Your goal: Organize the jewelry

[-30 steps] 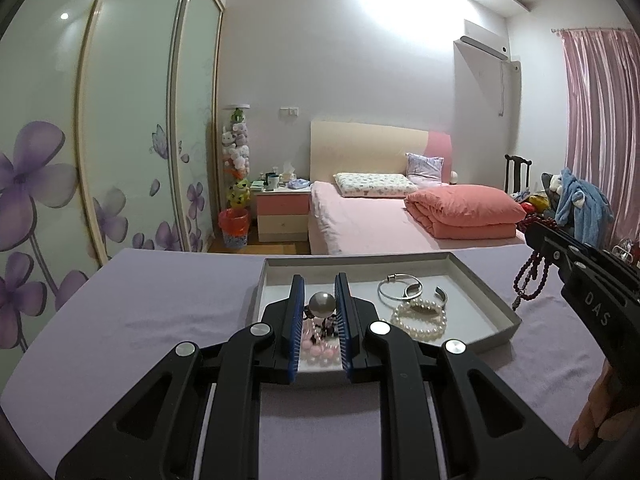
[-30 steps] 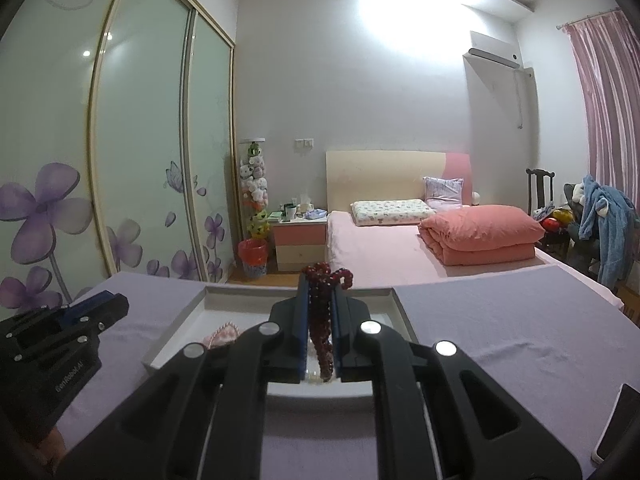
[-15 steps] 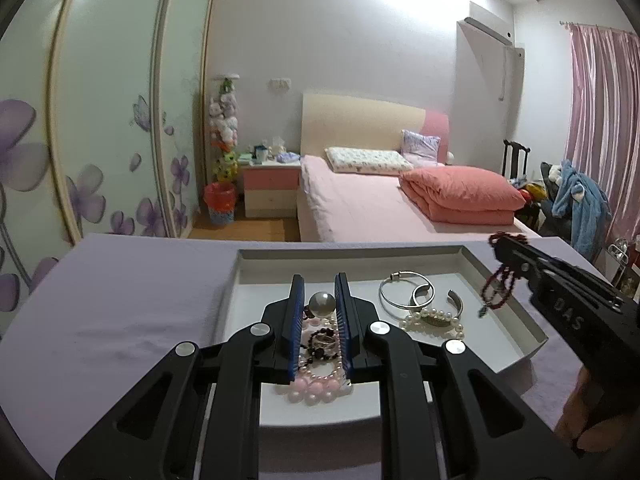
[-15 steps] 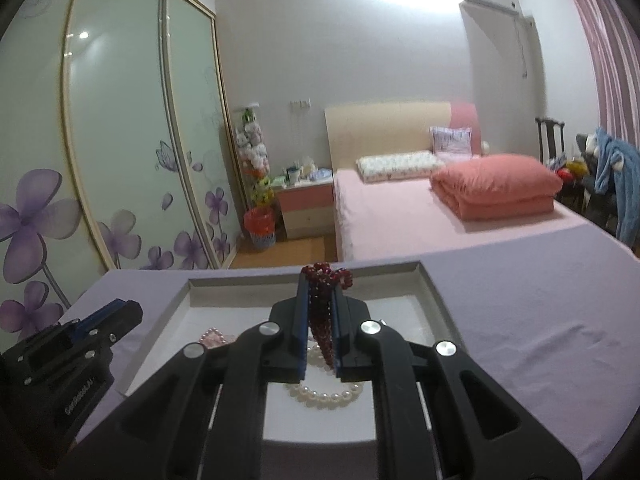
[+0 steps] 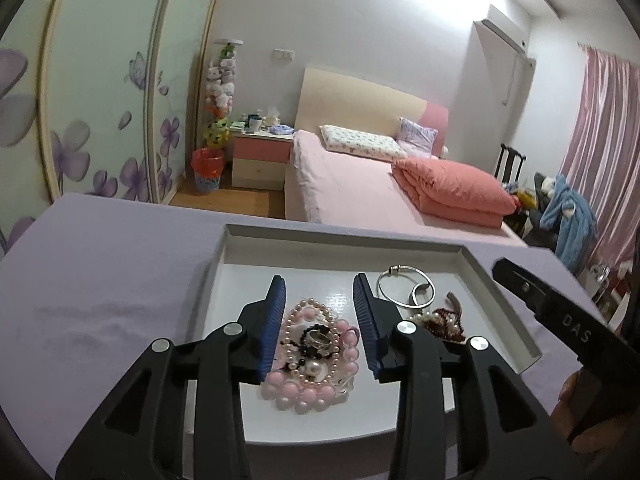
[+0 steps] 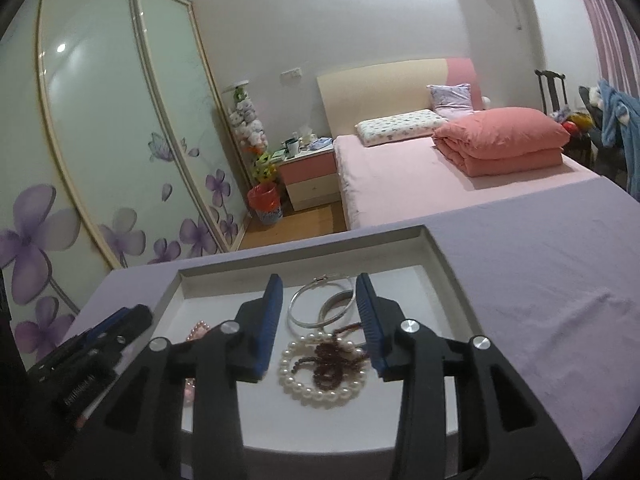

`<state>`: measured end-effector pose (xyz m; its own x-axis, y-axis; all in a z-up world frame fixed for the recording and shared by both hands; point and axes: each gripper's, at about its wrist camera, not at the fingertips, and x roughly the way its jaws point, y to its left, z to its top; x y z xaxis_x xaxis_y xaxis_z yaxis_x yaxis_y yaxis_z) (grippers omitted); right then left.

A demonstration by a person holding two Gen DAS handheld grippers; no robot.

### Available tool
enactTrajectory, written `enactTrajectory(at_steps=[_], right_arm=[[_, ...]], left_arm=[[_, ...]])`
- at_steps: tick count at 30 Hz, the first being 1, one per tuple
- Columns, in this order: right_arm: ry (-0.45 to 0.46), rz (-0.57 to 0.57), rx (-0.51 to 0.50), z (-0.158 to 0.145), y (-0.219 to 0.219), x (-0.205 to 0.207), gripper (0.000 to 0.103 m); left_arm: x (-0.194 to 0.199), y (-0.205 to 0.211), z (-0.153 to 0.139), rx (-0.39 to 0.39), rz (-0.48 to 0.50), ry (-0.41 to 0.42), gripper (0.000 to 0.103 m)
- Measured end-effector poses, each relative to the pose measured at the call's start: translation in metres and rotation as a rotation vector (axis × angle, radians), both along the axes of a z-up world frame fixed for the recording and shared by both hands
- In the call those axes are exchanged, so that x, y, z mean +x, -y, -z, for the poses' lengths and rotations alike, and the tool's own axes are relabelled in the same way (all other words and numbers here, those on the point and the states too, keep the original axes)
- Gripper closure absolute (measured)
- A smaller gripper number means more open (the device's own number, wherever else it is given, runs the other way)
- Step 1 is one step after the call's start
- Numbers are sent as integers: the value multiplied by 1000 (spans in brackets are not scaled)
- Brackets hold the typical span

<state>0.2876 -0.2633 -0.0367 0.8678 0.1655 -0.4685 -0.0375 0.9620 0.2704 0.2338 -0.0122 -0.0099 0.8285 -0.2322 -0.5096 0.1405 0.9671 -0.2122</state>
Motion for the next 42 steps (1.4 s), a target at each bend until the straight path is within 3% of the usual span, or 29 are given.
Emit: enactTrajectory(at_steps=[9, 15, 18, 20, 22, 24, 28, 42], right_arm=[[14, -4, 2, -10, 2, -26, 62], [34, -17, -17, -21, 0, -62, 48], [47, -17, -31, -26, -1, -86, 34], [56, -16, -41, -28, -3, -99, 16], [79, -5, -69, -32, -6, -118, 4], [100, 11, -99, -36, -9, -132, 4], [124, 47, -173, -39, -15, -162, 4], [169, 9, -218, -33, -26, -228, 4]], left_arm=[[-13, -18, -18, -68, 0, 15, 63], [-38, -31, -27, -66, -14, 47, 52], [-58, -39, -30, -39, -48, 59, 46], [-74, -42, -31, 5, -83, 73, 38], [-86, -41, -31, 47, -117, 96, 23], [-104, -41, -32, 101, -160, 135, 9], [-128, -38, -32, 173, -191, 184, 2], [-180, -33, -22, 188, -209, 210, 2]])
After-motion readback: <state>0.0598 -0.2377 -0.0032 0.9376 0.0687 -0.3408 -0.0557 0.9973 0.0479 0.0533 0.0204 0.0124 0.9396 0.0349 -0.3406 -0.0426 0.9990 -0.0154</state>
